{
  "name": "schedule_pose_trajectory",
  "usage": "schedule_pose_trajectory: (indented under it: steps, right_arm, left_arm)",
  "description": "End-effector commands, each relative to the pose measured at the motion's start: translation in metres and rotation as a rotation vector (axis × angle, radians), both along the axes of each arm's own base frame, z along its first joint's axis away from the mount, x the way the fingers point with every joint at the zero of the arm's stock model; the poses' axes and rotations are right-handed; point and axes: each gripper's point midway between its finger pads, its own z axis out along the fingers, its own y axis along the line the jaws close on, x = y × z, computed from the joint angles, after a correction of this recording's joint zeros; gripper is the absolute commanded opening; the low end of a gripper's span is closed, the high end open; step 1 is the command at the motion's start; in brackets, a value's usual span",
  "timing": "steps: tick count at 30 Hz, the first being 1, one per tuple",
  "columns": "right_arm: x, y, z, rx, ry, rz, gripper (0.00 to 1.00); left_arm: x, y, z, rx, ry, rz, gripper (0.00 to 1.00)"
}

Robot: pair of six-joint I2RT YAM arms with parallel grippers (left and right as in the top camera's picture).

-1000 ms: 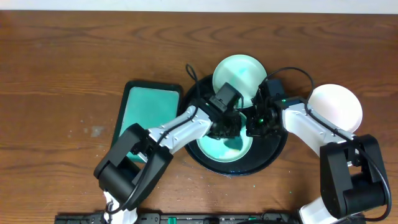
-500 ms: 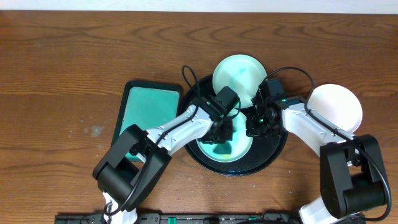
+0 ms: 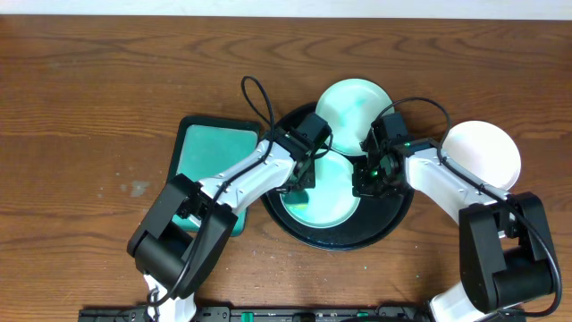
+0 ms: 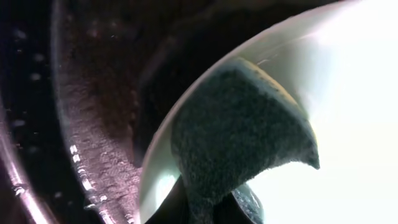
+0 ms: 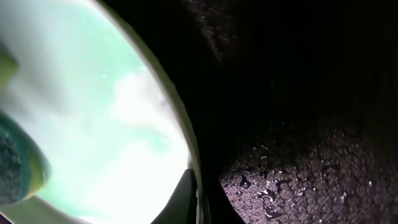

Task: Clean dirty plates on tray and stack at the side
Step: 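Scrub the held green plate with the sponge in the left gripper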

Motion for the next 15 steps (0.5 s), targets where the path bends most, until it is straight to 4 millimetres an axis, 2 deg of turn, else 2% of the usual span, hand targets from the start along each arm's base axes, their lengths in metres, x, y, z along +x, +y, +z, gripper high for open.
schedule_pose_trajectory:
  steps: [1,4,6,11,15]
  right_arm:
    - [-0.007,-0.024,-0.023,-0.141,0.033,-0.018,0.01]
    - [-0.007,-0.024,-0.023,-0.141,0.034,-0.018,0.01]
    - [-0.007,-0.024,-0.023,-0.141,0.034,-0.018,0.01]
    - [-0.007,-0.024,-0.023,-0.141,0.033,-0.018,0.01]
    - [-0.007,-0.024,-0.023,-0.141,0.033,-0.018,0.01]
  left_arm:
    - [-0.005,-0.019,-0.029,-0.119,0.087,-0.051,0.07]
    - [-0.031,-0.059,-0.037,-0.324,0.24,-0.106,0.08]
    - [-0.039,-0.071,-0.037,-0.377,0.278,-0.128,0.08]
    - [-0.048,-0.085,-0.03,-0.393,0.252,-0.211,0.08]
    - [-0.049,-0.085,-0.03,-0.393,0.25,-0.22,0.07]
